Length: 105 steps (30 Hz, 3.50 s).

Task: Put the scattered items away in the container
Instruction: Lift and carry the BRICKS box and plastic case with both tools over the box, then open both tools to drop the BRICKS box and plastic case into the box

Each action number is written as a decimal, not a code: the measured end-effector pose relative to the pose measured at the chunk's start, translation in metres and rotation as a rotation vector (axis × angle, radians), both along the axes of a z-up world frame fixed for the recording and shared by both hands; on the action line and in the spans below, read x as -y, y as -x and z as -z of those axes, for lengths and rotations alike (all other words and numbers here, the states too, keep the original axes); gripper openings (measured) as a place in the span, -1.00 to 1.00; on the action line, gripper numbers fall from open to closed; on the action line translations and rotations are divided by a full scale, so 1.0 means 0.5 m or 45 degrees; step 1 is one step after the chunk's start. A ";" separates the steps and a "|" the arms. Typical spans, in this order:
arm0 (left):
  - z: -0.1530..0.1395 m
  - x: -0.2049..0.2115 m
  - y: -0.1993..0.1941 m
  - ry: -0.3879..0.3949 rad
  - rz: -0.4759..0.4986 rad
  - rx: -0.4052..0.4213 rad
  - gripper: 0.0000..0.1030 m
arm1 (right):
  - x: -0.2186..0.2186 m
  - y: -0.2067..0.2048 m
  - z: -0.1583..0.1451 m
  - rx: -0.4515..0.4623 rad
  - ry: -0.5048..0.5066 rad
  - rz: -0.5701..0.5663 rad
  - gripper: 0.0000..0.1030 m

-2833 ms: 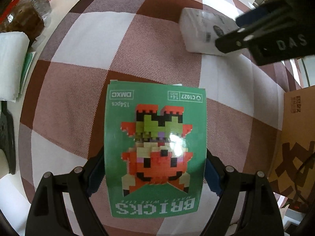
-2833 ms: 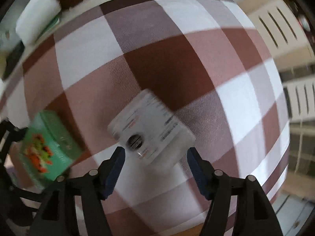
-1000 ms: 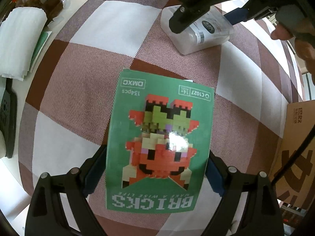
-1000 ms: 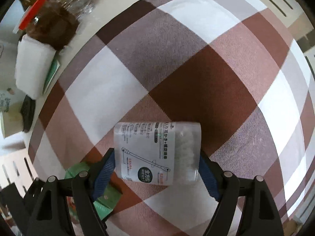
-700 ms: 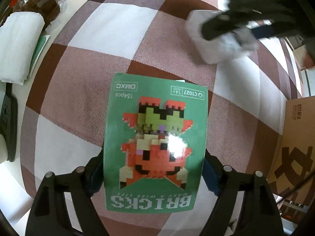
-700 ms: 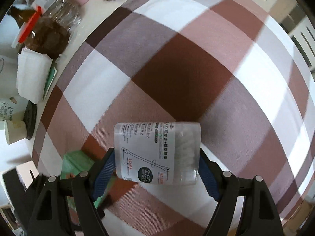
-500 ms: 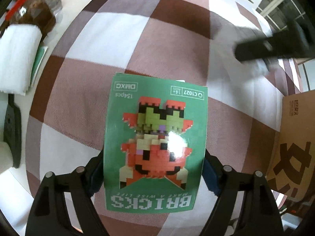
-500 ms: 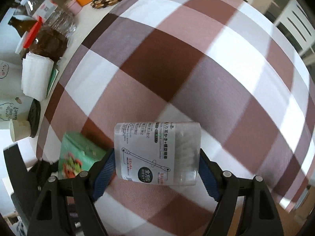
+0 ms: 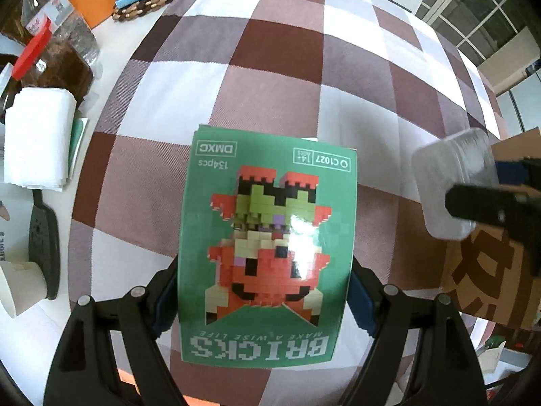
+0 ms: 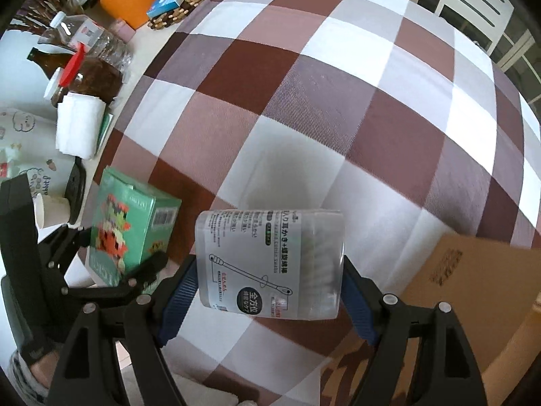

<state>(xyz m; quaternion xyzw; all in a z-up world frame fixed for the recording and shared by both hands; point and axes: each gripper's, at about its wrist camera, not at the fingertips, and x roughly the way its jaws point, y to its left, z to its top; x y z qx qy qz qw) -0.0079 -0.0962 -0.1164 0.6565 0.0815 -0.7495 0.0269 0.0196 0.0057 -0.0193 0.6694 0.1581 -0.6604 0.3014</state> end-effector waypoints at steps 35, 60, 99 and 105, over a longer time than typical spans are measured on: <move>-0.330 -0.209 0.055 -0.151 0.381 -0.233 0.61 | -0.321 -0.059 -0.268 -0.188 0.190 0.306 0.58; -0.300 -0.533 0.085 -0.210 0.807 -0.153 0.61 | -0.578 -0.060 -0.218 -0.189 0.088 0.631 0.58; -0.268 -0.569 0.146 -0.169 0.809 -0.038 0.85 | -0.534 -0.062 -0.236 -0.222 0.033 0.420 0.58; -0.296 -0.551 0.133 -0.149 0.796 -0.038 0.94 | -0.570 -0.069 -0.252 -0.237 -0.008 0.533 0.59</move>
